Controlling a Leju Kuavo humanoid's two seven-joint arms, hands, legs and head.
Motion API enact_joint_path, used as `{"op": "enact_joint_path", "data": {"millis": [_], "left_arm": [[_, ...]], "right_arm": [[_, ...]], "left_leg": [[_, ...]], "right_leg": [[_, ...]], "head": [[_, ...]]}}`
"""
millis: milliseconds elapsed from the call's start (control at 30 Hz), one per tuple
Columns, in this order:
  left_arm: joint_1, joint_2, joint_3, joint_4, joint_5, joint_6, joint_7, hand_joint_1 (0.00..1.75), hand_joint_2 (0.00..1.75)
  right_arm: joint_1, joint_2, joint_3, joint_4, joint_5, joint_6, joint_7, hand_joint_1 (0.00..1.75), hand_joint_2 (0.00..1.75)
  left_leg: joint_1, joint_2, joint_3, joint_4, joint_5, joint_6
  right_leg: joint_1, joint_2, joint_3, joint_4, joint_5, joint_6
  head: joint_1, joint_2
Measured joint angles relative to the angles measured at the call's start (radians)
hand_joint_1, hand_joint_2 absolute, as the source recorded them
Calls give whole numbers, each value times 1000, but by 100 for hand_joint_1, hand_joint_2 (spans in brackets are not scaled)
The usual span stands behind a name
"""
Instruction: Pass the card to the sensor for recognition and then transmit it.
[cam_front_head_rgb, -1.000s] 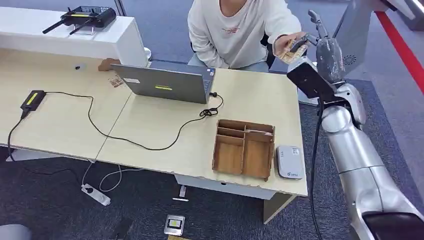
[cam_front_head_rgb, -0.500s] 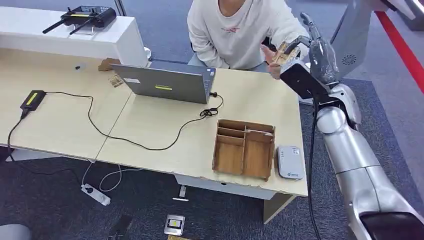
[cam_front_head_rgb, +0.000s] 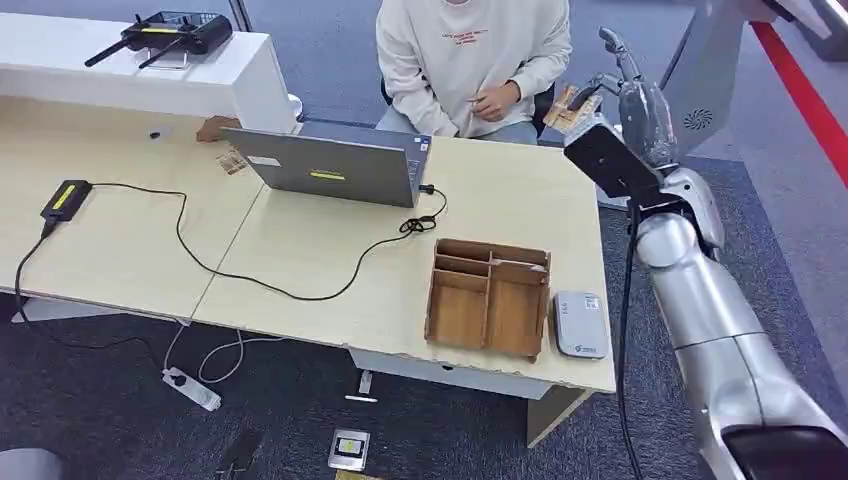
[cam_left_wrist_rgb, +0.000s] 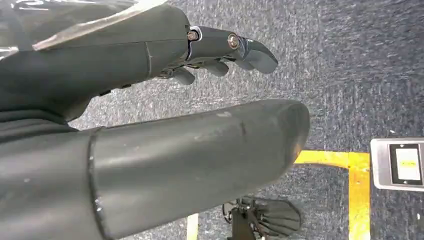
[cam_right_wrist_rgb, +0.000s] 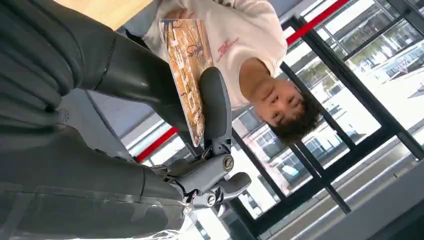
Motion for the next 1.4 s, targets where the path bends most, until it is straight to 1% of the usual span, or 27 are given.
{"op": "enact_joint_path", "data": {"millis": [33,200,367,467,500,567,600,633,667,767,867,1033,1267,1400], "left_arm": [[0,0,0,0,24,-2,8,0,0],[3,-11,0,0,51,23,17,0,0],[3,-18,0,0,64,24,17,0,0],[3,-20,0,0,71,23,23,0,0],[4,-22,0,1,71,30,12,0,0],[3,-37,1,25,63,64,-67,0,0],[2,-47,1,42,63,65,-102,0,0],[3,-56,2,59,64,65,-122,0,0],[4,-63,2,69,65,64,-132,0,0],[5,-77,2,93,63,50,-148,0,0],[3,-82,2,110,58,16,-159,0,0],[1,-79,1,132,44,-55,-187,0,0],[-2,-63,0,150,32,-116,-214,0,0],[-5,-50,-3,154,26,-135,-218,0,0]], "right_arm": [[19,-21,0,-24,-12,33,23,175,175],[77,-77,-3,-74,-1,82,50,175,175],[143,-142,-6,-147,30,133,88,175,175],[185,-169,-8,-184,55,149,93,175,175],[198,-174,-9,-190,62,150,92,175,175],[218,-182,-9,-190,73,144,59,175,175],[223,-184,-9,-186,75,139,39,175,175],[226,-185,-9,-181,77,135,23,175,175],[234,-185,-9,-178,84,122,24,175,175],[297,-153,-7,-177,120,66,66,175,175],[343,-124,0,-175,127,63,68,175,175],[342,-91,3,-160,115,63,52,175,175],[328,-59,6,-124,113,65,42,175,175],[320,-47,10,-92,114,52,32,175,175]], "left_leg": [[0,0,0,0,0,0],[-1,0,0,0,0,0],[-1,0,0,0,-1,1],[0,0,0,0,-1,1],[0,0,0,0,-1,1],[0,0,0,0,-1,1],[0,0,0,0,-1,1],[0,0,0,0,-1,1],[0,0,0,0,-1,1],[1,0,0,0,-1,0],[0,0,-1,0,-1,0],[1,0,-1,-1,-1,0],[0,0,-1,0,-1,0],[0,0,-1,0,-1,0]], "right_leg": [[0,0,0,0,0,0],[0,0,0,0,0,0],[0,0,0,0,0,0],[0,0,0,0,0,0],[0,0,0,0,0,0],[0,0,0,0,0,0],[0,0,0,0,0,0],[0,0,0,0,0,0],[0,0,0,0,0,0],[1,-1,1,0,-1,0],[0,0,0,0,-1,0],[1,0,0,0,-1,0],[1,0,0,0,-1,0],[1,0,0,0,-1,0]], "head": [[0,0],[0,0],[0,0],[0,0],[0,0],[0,0],[0,0],[0,0],[0,0],[0,0],[0,0],[0,0],[0,0],[0,0]]}}
